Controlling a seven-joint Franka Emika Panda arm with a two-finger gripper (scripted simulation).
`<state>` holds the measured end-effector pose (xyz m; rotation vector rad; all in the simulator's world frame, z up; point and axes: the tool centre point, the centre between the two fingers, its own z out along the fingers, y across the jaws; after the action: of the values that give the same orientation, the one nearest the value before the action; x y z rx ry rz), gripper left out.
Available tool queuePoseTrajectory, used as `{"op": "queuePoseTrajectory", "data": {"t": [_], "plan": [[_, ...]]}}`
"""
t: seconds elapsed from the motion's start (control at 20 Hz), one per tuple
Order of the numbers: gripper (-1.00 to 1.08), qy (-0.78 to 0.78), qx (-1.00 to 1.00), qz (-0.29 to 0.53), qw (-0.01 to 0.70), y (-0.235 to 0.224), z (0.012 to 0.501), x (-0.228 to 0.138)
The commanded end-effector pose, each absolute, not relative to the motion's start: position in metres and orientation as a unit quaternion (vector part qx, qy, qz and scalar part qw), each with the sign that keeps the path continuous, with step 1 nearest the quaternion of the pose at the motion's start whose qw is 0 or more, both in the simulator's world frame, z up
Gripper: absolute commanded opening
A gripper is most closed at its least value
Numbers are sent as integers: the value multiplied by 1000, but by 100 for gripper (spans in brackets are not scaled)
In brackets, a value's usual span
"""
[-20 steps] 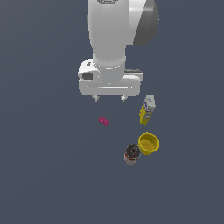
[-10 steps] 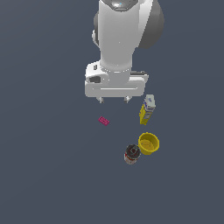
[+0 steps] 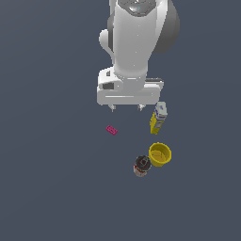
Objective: Pick up a designated object from a clutter of objects.
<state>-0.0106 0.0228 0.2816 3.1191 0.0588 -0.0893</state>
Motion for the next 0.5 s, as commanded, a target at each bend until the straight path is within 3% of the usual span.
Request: {"op": "queuePoseTrajectory", "data": {"t": [0.0,0.45], "plan": [[100,16,999,-27,10,34,277,-14],[100,-4,1000,-17,7,99,251,-41]]}}
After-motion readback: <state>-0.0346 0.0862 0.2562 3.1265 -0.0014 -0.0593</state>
